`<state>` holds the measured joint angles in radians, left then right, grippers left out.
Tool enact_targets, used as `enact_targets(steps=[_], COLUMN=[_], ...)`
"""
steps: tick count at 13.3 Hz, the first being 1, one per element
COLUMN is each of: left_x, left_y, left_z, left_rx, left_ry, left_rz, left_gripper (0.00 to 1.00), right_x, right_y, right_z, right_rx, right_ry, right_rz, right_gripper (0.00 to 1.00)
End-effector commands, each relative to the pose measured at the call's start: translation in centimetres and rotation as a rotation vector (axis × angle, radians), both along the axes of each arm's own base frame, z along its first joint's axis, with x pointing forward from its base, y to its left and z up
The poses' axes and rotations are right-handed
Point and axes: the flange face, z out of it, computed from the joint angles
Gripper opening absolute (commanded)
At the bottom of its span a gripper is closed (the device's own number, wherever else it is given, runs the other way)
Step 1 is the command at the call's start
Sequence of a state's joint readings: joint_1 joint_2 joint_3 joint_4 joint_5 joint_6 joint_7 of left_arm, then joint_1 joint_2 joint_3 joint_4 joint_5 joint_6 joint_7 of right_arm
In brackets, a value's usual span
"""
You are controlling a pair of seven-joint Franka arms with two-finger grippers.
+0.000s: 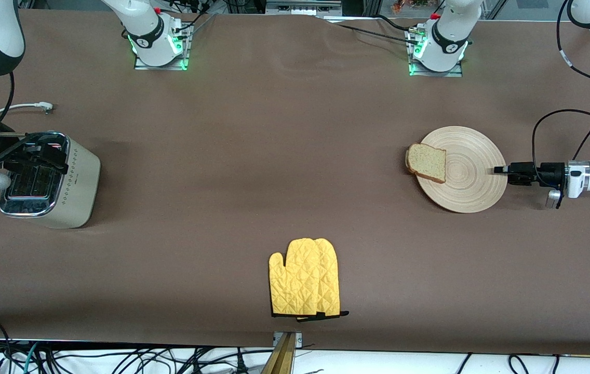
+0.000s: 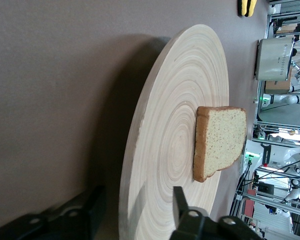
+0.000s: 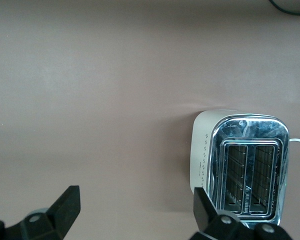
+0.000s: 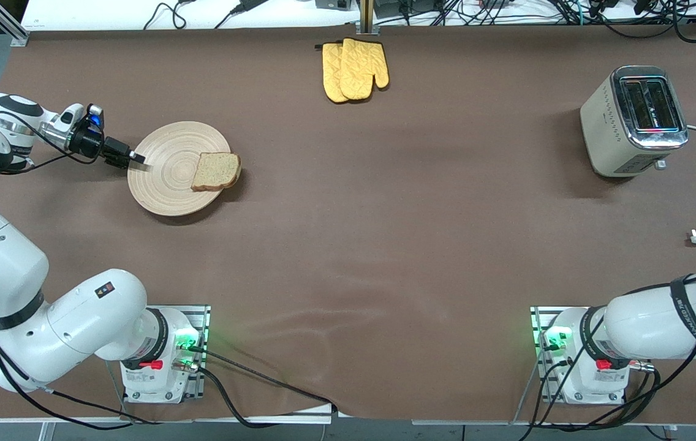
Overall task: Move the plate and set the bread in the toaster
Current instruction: 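Lower the left gripper to the wooden plate rim and grasp it, then slide the wooden plate with the left gripper toward the table middle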
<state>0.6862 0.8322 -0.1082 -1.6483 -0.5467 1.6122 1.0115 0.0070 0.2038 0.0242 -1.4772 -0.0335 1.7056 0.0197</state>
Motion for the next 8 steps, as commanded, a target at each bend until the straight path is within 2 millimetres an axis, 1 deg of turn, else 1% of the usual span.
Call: enact_targets(steps=[1, 5, 6, 7, 8], left_x=[0.3, 0.7, 1.4, 3.1, 4.1], left_y=[-0.7, -0.7, -1.7, -3.2, -4.3], left_z=[0.7, 1.3, 1.7, 3.3, 4.3], left_rx=[0.029, 0.039, 0.022, -0.011, -0.036], left_ry=[-0.026, -0.022, -0.03, -0.055, -0.051], left_rz=[-0.048, -0.061, -0.078, -0.11, -0.113], left_gripper=[0.0, 0.0, 0.0, 0.0, 0.0], right_x=[0.3, 0.3, 0.3, 0.3, 0.3], right_y=[0.2, 0.1, 0.1, -0.1, -0.1], right_z=[0.1, 0.0, 0.0, 0.0, 0.0], right_rx=[0.005, 0.007, 0.01, 0.01, 0.01], right_ry=[0.003, 0.006, 0.006, 0.006, 0.006], right_rz=[-0.017, -0.016, -0.011, -0.011, -0.011], right_gripper=[1.0, 1.0, 1.0, 1.0, 1.0])
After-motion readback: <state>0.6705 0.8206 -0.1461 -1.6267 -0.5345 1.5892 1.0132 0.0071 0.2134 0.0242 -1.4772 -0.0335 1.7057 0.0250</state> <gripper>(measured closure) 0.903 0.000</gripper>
